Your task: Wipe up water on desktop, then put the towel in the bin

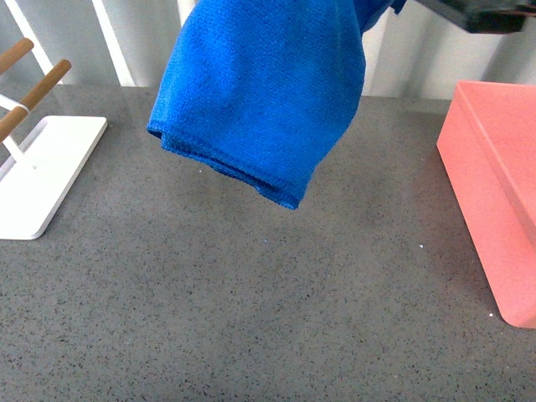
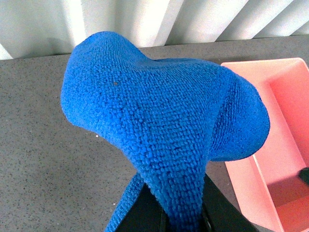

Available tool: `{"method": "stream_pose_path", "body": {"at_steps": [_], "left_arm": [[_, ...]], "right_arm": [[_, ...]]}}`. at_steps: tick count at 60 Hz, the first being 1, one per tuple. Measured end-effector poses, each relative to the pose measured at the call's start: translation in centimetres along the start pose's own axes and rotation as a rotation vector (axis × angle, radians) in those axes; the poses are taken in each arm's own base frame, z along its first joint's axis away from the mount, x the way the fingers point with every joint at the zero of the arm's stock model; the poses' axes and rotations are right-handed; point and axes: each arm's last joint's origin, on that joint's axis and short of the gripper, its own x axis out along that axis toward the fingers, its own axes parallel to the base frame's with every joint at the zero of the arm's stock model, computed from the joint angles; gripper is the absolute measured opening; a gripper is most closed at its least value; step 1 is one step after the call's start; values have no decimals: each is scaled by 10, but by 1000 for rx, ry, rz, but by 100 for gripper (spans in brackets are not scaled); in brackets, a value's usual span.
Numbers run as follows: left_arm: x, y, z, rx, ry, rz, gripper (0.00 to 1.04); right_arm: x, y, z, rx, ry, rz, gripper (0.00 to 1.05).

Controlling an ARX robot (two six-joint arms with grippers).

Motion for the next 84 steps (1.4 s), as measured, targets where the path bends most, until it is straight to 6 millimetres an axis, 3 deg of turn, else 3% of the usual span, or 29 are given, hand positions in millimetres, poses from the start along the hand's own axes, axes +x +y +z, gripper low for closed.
{"method": "stream_pose_path", "body": {"at_steps": [29,53,65,77,84], "left_arm": [[-3,-6,12,-79,-9,-13,5],[-9,-10,14,-157,-18,-29,5],[-11,-13,14,-171,-25,-29,5],[-12,-12,14,-194,-30,-31,5],[-14,-8,13,-210,-33,-23,26]], "right_arm": [[61,26,-15,-65,31,48,97],[67,24,-8,-109,-98,53,43],[64,21,-6,-120,-122,51,6],[59,18,0,-129,-132,39,4],[55,14,4,-138,-141,31,4]]}}
